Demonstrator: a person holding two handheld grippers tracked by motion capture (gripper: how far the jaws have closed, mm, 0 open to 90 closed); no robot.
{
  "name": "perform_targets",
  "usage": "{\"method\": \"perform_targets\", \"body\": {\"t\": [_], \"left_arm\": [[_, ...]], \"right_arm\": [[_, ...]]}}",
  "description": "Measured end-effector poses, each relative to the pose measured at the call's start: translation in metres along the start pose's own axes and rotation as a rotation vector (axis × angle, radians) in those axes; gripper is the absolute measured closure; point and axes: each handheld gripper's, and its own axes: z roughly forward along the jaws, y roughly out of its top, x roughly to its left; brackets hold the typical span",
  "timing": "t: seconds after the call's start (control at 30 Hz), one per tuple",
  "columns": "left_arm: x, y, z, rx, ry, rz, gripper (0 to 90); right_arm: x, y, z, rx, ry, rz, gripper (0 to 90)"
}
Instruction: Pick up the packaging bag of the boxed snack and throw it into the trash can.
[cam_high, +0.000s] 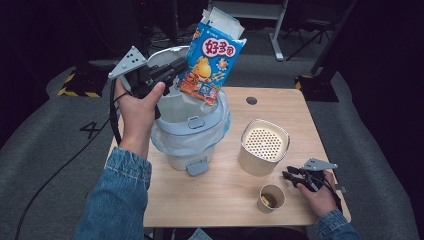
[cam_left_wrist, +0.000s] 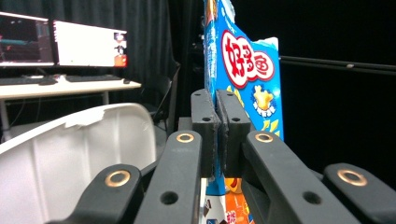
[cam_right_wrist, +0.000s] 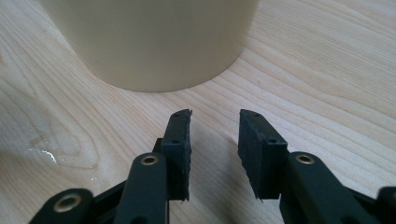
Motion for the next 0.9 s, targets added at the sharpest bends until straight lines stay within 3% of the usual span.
{"method": "perform_targets", "body": {"t": [0.33, 0.53, 0.9], "left_arm": [[0.010, -0.006, -0.001, 0.042, 0.072, 0.015, 87.0], [0.018, -0.011, -0.005, 0.064, 0.089, 0.011, 86.9], [0.020, -0.018, -0.003, 0.121, 0.104, 0.023, 86.8]], "right_arm": [[0.000, 0.000, 0.000, 0.000, 0.000, 0.003, 64.5], [0.000, 0.000, 0.000, 0.001, 0.000, 0.003, 64.5], [0.000, 0.000, 0.000, 0.001, -0.001, 0.003, 64.5]]}}
